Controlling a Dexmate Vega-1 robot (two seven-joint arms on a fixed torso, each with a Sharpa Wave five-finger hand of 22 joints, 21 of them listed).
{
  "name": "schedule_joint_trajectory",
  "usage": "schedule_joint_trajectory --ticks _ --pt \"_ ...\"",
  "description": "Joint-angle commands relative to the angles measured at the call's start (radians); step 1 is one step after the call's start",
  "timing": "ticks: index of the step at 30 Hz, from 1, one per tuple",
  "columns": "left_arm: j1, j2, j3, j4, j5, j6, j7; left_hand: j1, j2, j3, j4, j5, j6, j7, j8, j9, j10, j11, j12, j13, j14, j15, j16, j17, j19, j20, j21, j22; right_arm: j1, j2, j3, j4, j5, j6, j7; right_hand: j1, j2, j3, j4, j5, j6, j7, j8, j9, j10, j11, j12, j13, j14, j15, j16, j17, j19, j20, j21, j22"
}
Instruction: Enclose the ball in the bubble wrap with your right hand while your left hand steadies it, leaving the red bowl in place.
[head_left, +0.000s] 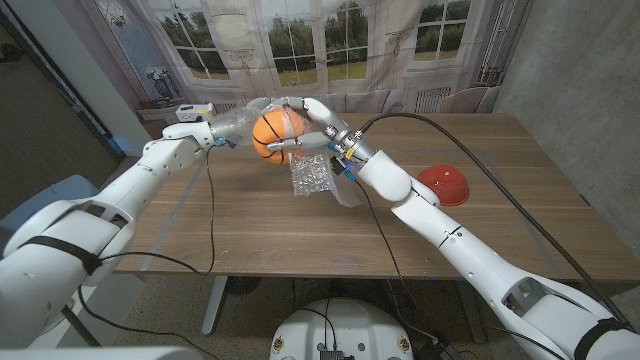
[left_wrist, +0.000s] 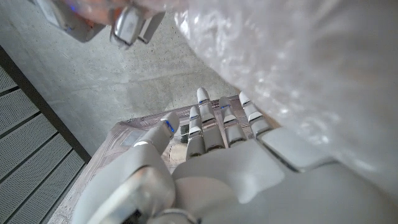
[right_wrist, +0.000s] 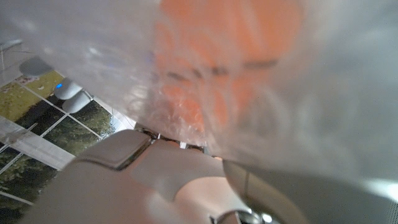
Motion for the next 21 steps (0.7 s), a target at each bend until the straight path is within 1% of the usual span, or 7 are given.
schedule_joint_trajectory --ticks 1,8,9,13,15,17,21 --pt "-0.015 -0.028 0.028 0.033 0.009 0.034 -0.088 0.002 0.029 0.018 0.018 0.000 -0.002 0.011 0.004 0.005 0.028 -0.002 0.003 0.002 0.017 -0.005 0.005 0.002 0.010 0.007 0.002 0.004 0.016 0.035 0.043 0.053 0.068 0.004 -0.039 0.392 0.391 0.105 -0.092 0.009 0.207 0.209 0.004 0.002 0.187 -0.022 0.009 0.023 0.364 -0.500 -0.004 0.007 -0.008 -0.278 0.011 0.003" --pt "-0.028 -0.051 0.041 0.043 0.002 0.061 -0.141 0.005 0.025 0.033 0.026 0.000 0.009 0.017 0.010 0.005 0.043 0.002 0.001 0.001 0.021 -0.009 0.004 0.000 0.012 0.006 0.004 0.005 0.013 0.042 0.052 0.065 0.227 -0.024 0.022 0.392 0.391 0.105 -0.092 0.009 0.206 0.210 0.003 0.002 0.188 -0.017 0.008 0.022 0.364 -0.500 -0.007 0.010 -0.011 -0.278 0.016 0.002" --pt "-0.030 -0.057 0.045 0.041 -0.003 0.071 -0.155 0.002 0.022 0.034 0.032 -0.001 0.009 0.017 0.010 0.005 0.044 0.010 -0.001 0.001 0.021 -0.008 0.004 0.001 0.012 0.007 0.004 0.005 0.013 0.044 0.055 0.067 0.263 -0.027 0.036 0.392 0.391 0.106 -0.092 0.009 0.207 0.210 0.004 0.002 0.188 -0.017 0.008 0.022 0.364 -0.500 -0.007 0.011 -0.011 -0.278 0.017 0.002" --pt "-0.031 -0.069 0.049 0.040 -0.013 0.090 -0.184 -0.022 -0.012 0.014 0.050 -0.010 0.016 0.027 0.012 0.005 0.047 0.026 -0.009 0.001 0.023 -0.007 0.003 0.002 0.011 0.006 0.005 0.005 0.013 0.042 0.058 0.064 0.300 -0.026 0.048 0.393 0.391 0.106 -0.092 0.009 0.206 0.210 0.003 0.002 0.188 -0.019 0.007 0.021 0.365 -0.500 -0.010 0.014 -0.015 -0.278 0.023 0.000" --pt "-0.031 -0.078 0.055 0.034 -0.020 0.105 -0.205 -0.073 -0.065 -0.036 0.069 -0.018 0.028 0.029 0.015 0.006 0.048 0.048 -0.022 0.002 0.027 -0.004 0.001 0.002 0.010 0.001 0.004 0.004 0.008 0.042 0.065 0.055 0.342 -0.031 0.059 0.393 0.391 0.107 -0.092 0.009 0.206 0.210 0.003 0.002 0.189 -0.017 0.006 0.021 0.365 -0.499 -0.011 0.016 -0.016 -0.278 0.025 -0.001" --pt "-0.027 -0.081 0.058 0.021 -0.020 0.110 -0.203 -0.135 -0.100 -0.081 0.095 -0.021 0.039 0.035 0.016 0.006 0.043 0.107 -0.037 0.003 0.024 0.007 -0.004 0.002 0.007 0.002 0.000 0.002 0.008 0.040 0.069 0.053 0.355 -0.025 0.060 0.394 0.390 0.107 -0.092 0.009 0.206 0.211 0.003 0.002 0.189 -0.019 0.007 0.022 0.365 -0.500 -0.012 0.017 -0.017 -0.278 0.027 -0.001" --pt "-0.022 -0.074 0.067 -0.017 -0.010 0.119 -0.189 -0.199 -0.134 -0.126 0.119 -0.025 0.052 0.055 0.018 0.007 0.063 0.155 -0.038 0.006 0.043 0.027 0.000 0.003 0.020 0.011 0.002 0.002 0.007 0.038 0.081 0.053 0.363 -0.006 0.049 0.394 0.390 0.108 -0.092 0.009 0.206 0.210 0.003 0.002 0.189 -0.019 0.006 0.022 0.365 -0.499 -0.014 0.019 -0.020 -0.278 0.032 -0.003"
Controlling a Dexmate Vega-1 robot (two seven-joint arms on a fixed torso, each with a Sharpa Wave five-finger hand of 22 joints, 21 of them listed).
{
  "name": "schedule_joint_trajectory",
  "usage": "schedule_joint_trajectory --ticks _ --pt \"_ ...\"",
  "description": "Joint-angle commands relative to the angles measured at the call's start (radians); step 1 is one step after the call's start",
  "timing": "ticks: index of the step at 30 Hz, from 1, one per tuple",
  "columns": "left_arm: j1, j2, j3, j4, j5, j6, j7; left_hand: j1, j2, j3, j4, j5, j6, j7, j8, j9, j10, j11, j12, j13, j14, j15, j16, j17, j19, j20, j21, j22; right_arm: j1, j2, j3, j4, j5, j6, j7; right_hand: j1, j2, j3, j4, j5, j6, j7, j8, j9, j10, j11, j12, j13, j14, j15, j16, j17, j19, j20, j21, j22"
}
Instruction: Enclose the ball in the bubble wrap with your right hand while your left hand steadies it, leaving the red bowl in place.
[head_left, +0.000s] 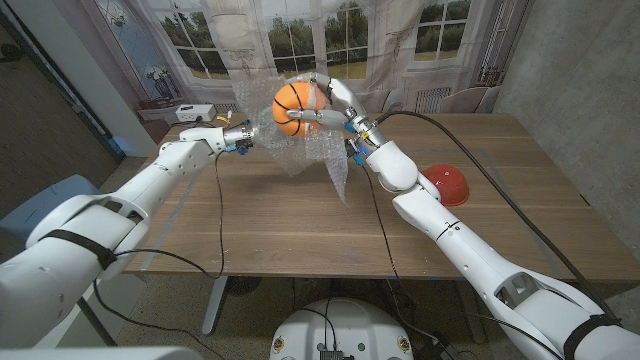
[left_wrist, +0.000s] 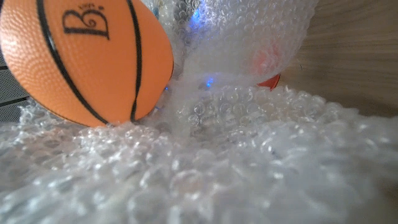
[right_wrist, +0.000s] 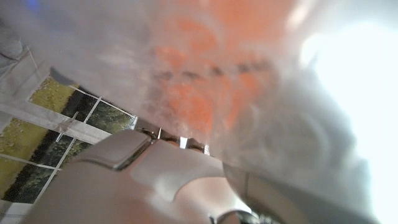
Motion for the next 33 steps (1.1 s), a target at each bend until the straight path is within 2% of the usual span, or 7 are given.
schedule_joint_trajectory --ticks 1,10,17,21,26,31,33 --pt "0.004 -0.012 0.026 -0.060 0.002 0.046 -0.028 -0.062 -0.032 -0.044 0.024 -0.002 0.016 0.018 0.006 0.002 0.012 0.044 -0.005 0.004 0.016 0.027 0.000 0.004 0.016 0.010 0.003 0.002 -0.004 0.000 0.030 0.002 0.113 0.021 0.016 0.391 0.393 0.100 -0.092 0.007 0.207 0.210 0.006 0.002 0.188 -0.018 0.002 0.021 0.362 -0.496 -0.004 0.007 -0.021 -0.278 0.014 0.001" --pt "0.014 0.004 0.044 -0.124 0.018 0.072 0.017 -0.136 -0.082 -0.107 0.033 0.009 0.003 0.027 -0.002 0.003 0.018 0.070 -0.018 0.006 0.045 0.062 0.003 0.003 0.069 0.016 0.018 0.004 0.004 -0.011 0.066 0.018 0.115 0.074 -0.006 0.391 0.393 0.101 -0.092 0.007 0.209 0.211 0.006 0.003 0.189 -0.019 0.001 0.023 0.363 -0.495 -0.009 0.014 -0.027 -0.278 0.025 -0.003" --pt "0.060 0.018 0.019 -0.175 -0.036 0.133 0.082 -0.138 -0.127 -0.184 0.020 0.029 -0.200 -0.029 -0.022 0.001 -0.151 0.060 -0.084 0.008 -0.007 0.089 -0.016 0.002 0.084 0.016 0.003 0.002 0.013 -0.018 0.113 0.055 -0.040 0.184 -0.102 0.390 0.392 0.101 -0.091 0.007 0.211 0.211 0.007 0.002 0.191 -0.018 0.001 0.023 0.363 -0.495 -0.012 0.018 -0.031 -0.277 0.033 -0.005" --pt "0.078 0.017 0.006 -0.176 -0.068 0.152 0.100 -0.127 -0.112 -0.186 0.013 0.033 -0.240 -0.035 -0.017 0.000 -0.197 0.049 -0.088 0.009 -0.053 0.084 -0.022 0.001 0.069 0.016 -0.010 0.001 0.010 -0.024 0.139 0.060 -0.168 0.215 -0.171 0.390 0.392 0.101 -0.091 0.007 0.212 0.210 0.007 0.002 0.193 -0.026 0.002 0.026 0.363 -0.494 -0.014 0.021 -0.035 -0.278 0.038 -0.007" --pt "0.071 0.020 0.015 -0.164 -0.065 0.155 0.087 -0.119 -0.068 -0.177 0.010 0.034 -0.142 -0.002 0.019 -0.001 -0.166 0.046 -0.064 0.007 -0.034 0.080 -0.007 -0.001 0.069 0.016 -0.017 0.002 0.007 -0.036 0.172 0.081 -0.383 0.249 -0.287 0.389 0.392 0.102 -0.090 0.007 0.212 0.208 0.006 0.002 0.190 -0.027 -0.001 0.025 0.364 -0.494 -0.017 0.026 -0.039 -0.278 0.045 -0.010" --pt "0.078 0.016 0.005 -0.153 -0.083 0.160 0.096 -0.118 -0.064 -0.177 0.009 0.034 -0.130 -0.004 0.021 -0.001 -0.160 0.048 -0.062 0.007 -0.031 0.082 -0.007 -0.002 0.073 0.016 -0.017 0.002 -0.001 -0.067 0.174 0.087 -0.559 0.250 -0.367 0.389 0.391 0.102 -0.090 0.006 0.212 0.201 0.006 0.002 0.189 -0.030 -0.002 0.028 0.365 -0.494 -0.020 0.030 -0.044 -0.278 0.051 -0.013" --pt "0.073 0.008 0.005 -0.136 -0.089 0.160 0.087 -0.115 -0.059 -0.176 0.006 0.033 -0.119 -0.006 0.023 -0.001 -0.152 0.024 -0.059 0.006 -0.028 0.076 -0.007 -0.002 0.076 0.016 -0.018 0.002 -0.003 -0.077 0.162 0.093 -0.576 0.247 -0.366 0.388 0.390 0.102 -0.090 0.006 0.212 0.202 0.006 0.002 0.190 -0.033 -0.001 0.029 0.365 -0.494 -0.022 0.031 -0.046 -0.278 0.053 -0.015"
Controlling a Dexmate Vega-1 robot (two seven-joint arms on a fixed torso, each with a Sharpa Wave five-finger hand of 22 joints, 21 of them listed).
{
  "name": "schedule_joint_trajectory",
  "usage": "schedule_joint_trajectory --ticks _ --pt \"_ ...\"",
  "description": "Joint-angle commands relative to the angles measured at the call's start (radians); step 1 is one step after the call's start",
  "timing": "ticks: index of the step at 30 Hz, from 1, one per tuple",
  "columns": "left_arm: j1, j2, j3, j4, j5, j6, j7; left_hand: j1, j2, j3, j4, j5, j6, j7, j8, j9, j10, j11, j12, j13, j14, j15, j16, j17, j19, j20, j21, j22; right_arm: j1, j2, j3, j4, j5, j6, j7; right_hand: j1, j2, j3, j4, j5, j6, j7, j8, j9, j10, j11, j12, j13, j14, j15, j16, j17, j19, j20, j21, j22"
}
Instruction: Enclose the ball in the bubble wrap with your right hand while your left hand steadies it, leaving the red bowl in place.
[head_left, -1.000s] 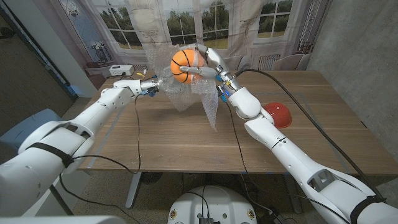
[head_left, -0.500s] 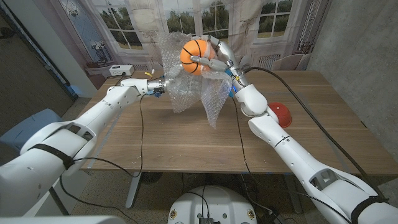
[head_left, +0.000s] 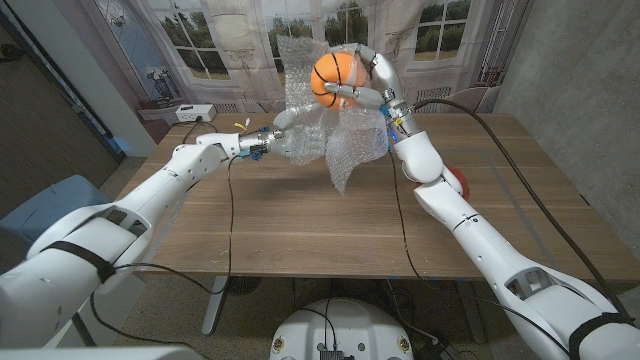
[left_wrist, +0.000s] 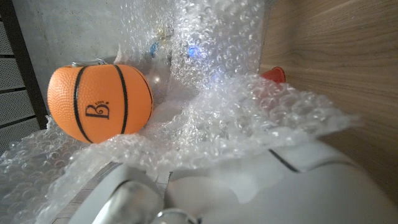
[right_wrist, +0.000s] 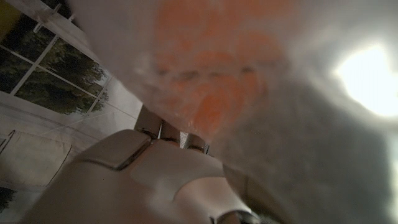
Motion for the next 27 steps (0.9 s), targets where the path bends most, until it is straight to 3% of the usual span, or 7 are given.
schedule_joint_trajectory --ticks 1,2,7,12,17,22,27 --pt "0.005 -0.013 -0.009 0.031 -0.043 0.028 0.007 0.006 0.014 0.005 -0.007 0.005 0.027 -0.006 0.009 0.002 0.020 -0.027 0.007 0.000 0.012 -0.006 0.007 0.000 0.011 0.004 -0.002 0.002 -0.011 -0.055 0.024 0.043 -0.359 0.045 -0.158 0.386 0.392 0.100 -0.092 0.003 0.212 0.202 0.005 0.002 0.189 -0.034 0.008 0.026 0.365 -0.493 -0.005 0.006 -0.048 -0.278 0.010 0.000" --pt "0.002 -0.017 -0.008 0.038 -0.043 0.025 0.003 0.007 0.017 0.005 -0.009 0.004 0.035 -0.005 0.009 0.002 0.035 -0.054 0.012 0.000 0.013 -0.006 0.007 0.000 0.013 0.004 -0.003 0.002 -0.010 -0.059 0.017 0.050 -0.365 0.043 -0.158 0.386 0.392 0.100 -0.092 0.003 0.213 0.202 0.005 0.002 0.189 -0.034 0.007 0.026 0.364 -0.493 -0.006 0.007 -0.049 -0.278 0.010 0.000" --pt "-0.020 -0.039 -0.003 0.084 -0.042 0.023 -0.024 0.008 0.020 0.004 -0.012 0.003 0.057 0.006 0.013 0.002 0.049 -0.073 0.016 -0.001 0.022 -0.015 0.009 0.000 0.015 0.004 -0.005 0.002 0.005 -0.082 -0.022 0.091 -0.438 0.054 -0.179 0.385 0.392 0.100 -0.091 0.003 0.214 0.201 0.005 0.002 0.187 -0.035 0.005 0.026 0.363 -0.492 -0.009 0.009 -0.054 -0.278 0.014 -0.003" --pt "-0.028 -0.044 0.004 0.101 -0.031 0.030 -0.031 0.008 0.022 0.003 -0.013 0.003 0.060 0.015 0.011 0.002 0.058 -0.062 0.018 -0.002 0.030 -0.017 0.010 -0.001 0.017 0.003 -0.006 0.002 0.020 -0.107 -0.049 0.106 -0.540 0.040 -0.239 0.384 0.391 0.100 -0.091 0.003 0.214 0.200 0.005 0.002 0.185 -0.037 0.005 0.029 0.361 -0.492 -0.013 0.011 -0.060 -0.278 0.017 -0.006" --pt "-0.018 -0.023 0.005 0.061 -0.021 0.063 0.016 0.005 0.017 -0.005 -0.016 0.000 0.011 0.019 -0.016 0.002 0.027 -0.006 0.000 -0.003 0.032 -0.008 0.006 -0.001 0.035 0.003 -0.004 0.002 0.035 -0.126 -0.067 0.130 -0.604 0.012 -0.315 0.384 0.390 0.101 -0.092 0.004 0.216 0.198 0.006 0.002 0.184 -0.037 0.003 0.028 0.359 -0.492 -0.017 0.012 -0.064 -0.278 0.020 -0.009" --pt "0.015 0.004 -0.015 -0.015 -0.044 0.123 0.108 0.006 0.007 -0.022 -0.026 0.000 -0.130 -0.029 -0.035 0.001 -0.074 0.018 -0.025 -0.001 -0.042 0.025 -0.009 0.000 0.043 0.004 -0.013 0.002 0.044 -0.144 -0.080 0.141 -0.654 -0.049 -0.390 0.384 0.390 0.102 -0.091 0.004 0.217 0.199 0.006 0.001 0.186 -0.039 0.003 0.028 0.358 -0.492 -0.020 0.014 -0.067 -0.278 0.024 -0.012" --pt "0.163 0.045 -0.123 -0.239 -0.170 0.242 0.452 0.053 0.045 -0.005 -0.074 -0.006 -0.316 -0.131 -0.031 -0.003 -0.388 -0.046 -0.030 -0.001 -0.284 0.003 -0.020 -0.001 -0.088 0.004 -0.093 0.000 0.053 -0.163 -0.095 0.147 -0.669 -0.120 -0.421 0.384 0.390 0.103 -0.091 0.004 0.218 0.198 0.006 0.001 0.186 -0.039 0.002 0.028 0.360 -0.492 -0.022 0.017 -0.069 -0.278 0.028 -0.014"
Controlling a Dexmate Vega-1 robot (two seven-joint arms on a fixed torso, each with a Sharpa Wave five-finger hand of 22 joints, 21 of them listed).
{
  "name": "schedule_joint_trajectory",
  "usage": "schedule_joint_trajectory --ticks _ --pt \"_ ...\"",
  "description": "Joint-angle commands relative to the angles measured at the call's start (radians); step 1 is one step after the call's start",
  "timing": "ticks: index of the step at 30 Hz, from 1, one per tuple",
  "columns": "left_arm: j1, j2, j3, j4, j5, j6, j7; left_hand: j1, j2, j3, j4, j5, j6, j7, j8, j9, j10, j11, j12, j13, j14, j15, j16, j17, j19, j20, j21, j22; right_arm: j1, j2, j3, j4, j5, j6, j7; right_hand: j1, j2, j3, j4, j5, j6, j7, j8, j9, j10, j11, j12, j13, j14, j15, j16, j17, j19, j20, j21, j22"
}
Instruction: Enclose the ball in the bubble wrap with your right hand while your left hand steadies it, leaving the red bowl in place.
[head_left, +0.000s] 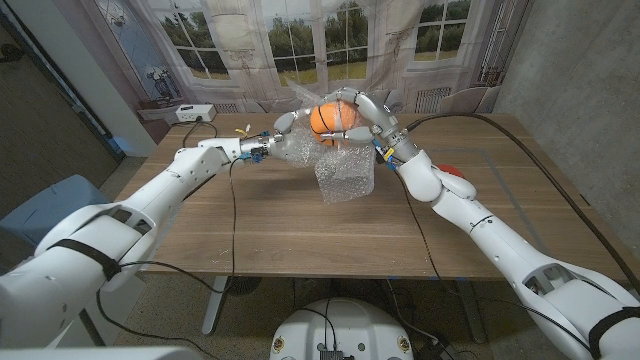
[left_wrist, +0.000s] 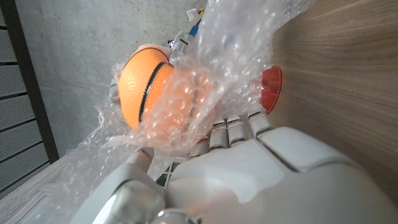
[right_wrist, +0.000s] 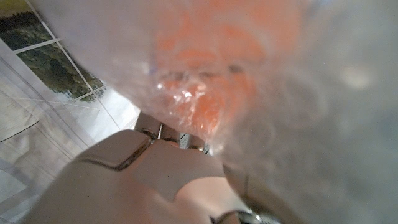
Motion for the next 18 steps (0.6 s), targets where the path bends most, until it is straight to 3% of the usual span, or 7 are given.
schedule_joint_trajectory --ticks 1,3,4,6,9,15,18 --pt "0.201 0.055 -0.144 -0.303 -0.165 0.164 0.483 0.052 0.032 0.025 -0.044 -0.009 -0.116 -0.060 0.006 -0.001 -0.241 -0.048 -0.002 0.002 -0.221 -0.018 -0.010 -0.001 -0.142 0.002 -0.075 0.002 0.022 -0.053 -0.043 0.029 -0.094 -0.135 -0.105 0.384 0.391 0.094 -0.086 0.007 0.218 0.199 0.008 0.002 0.187 -0.038 0.003 0.028 0.360 -0.492 -0.002 0.006 -0.069 -0.277 0.008 0.000" --pt "0.256 0.062 -0.172 -0.376 -0.177 0.146 0.616 0.070 0.057 0.041 -0.064 -0.015 -0.141 -0.066 0.007 -0.002 -0.325 -0.069 0.002 0.002 -0.318 -0.030 -0.008 -0.001 -0.243 -0.005 -0.120 0.007 0.022 -0.061 -0.051 0.028 -0.075 -0.151 -0.083 0.384 0.391 0.095 -0.086 0.007 0.217 0.198 0.008 0.002 0.185 -0.039 0.002 0.028 0.360 -0.492 -0.003 0.007 -0.070 -0.277 0.009 -0.001" --pt "0.264 0.070 -0.165 -0.392 -0.154 0.121 0.640 0.076 0.065 0.047 -0.070 -0.016 -0.148 -0.075 0.007 -0.003 -0.357 -0.082 0.002 0.001 -0.364 -0.039 -0.011 -0.002 -0.278 -0.032 -0.134 0.009 0.022 -0.066 -0.055 0.026 -0.060 -0.156 -0.064 0.383 0.391 0.095 -0.086 0.007 0.216 0.198 0.007 0.002 0.186 -0.038 0.003 0.029 0.361 -0.492 -0.003 0.007 -0.070 -0.277 0.010 -0.001" --pt "0.263 0.094 -0.137 -0.413 -0.101 0.089 0.656 0.080 0.074 0.051 -0.080 -0.019 -0.197 -0.090 0.000 -0.004 -0.444 -0.097 -0.001 0.001 -0.448 -0.052 -0.010 -0.001 -0.348 -0.066 -0.161 0.012 0.019 -0.071 -0.063 0.025 -0.026 -0.162 -0.028 0.384 0.391 0.095 -0.086 0.007 0.216 0.198 0.007 0.001 0.183 -0.038 0.001 0.029 0.362 -0.492 -0.004 0.008 -0.070 -0.277 0.012 -0.003" --pt "0.244 0.127 -0.089 -0.433 -0.022 0.061 0.659 0.075 0.079 0.050 -0.080 -0.019 -0.255 -0.109 -0.004 -0.004 -0.520 -0.109 0.000 0.001 -0.526 -0.050 -0.010 0.000 -0.429 -0.084 -0.190 0.015 0.016 -0.080 -0.076 0.016 0.046 -0.176 0.075 0.384 0.391 0.096 -0.086 0.007 0.216 0.198 0.007 0.001 0.183 -0.039 0.001 0.030 0.362 -0.492 -0.005 0.009 -0.070 -0.277 0.014 -0.004" --pt "0.233 0.150 -0.054 -0.454 0.032 0.045 0.687 0.064 0.077 0.045 -0.074 -0.019 -0.279 -0.114 -0.005 -0.004 -0.547 -0.114 0.001 0.001 -0.548 -0.049 -0.006 0.002 -0.452 -0.076 -0.196 0.017 0.013 -0.081 -0.124 0.039 0.173 -0.185 0.270 0.383 0.392 0.097 -0.086 0.007 0.214 0.201 0.006 0.001 0.185 -0.038 -0.001 0.028 0.364 -0.492 -0.008 0.013 -0.072 -0.277 0.021 -0.008" --pt "0.236 0.167 -0.050 -0.483 0.046 0.057 0.722 0.060 0.076 0.043 -0.070 -0.019 -0.281 -0.112 -0.002 -0.004 -0.546 -0.108 0.005 0.001 -0.552 -0.049 -0.004 0.002 -0.463 -0.064 -0.199 0.018 0.018 -0.077 -0.158 0.065 0.175 -0.178 0.310 0.383 0.392 0.098 -0.086 0.007 0.213 0.202 0.006 0.001 0.182 -0.038 -0.002 0.029 0.364 -0.491 -0.009 0.014 -0.073 -0.277 0.022 -0.010"
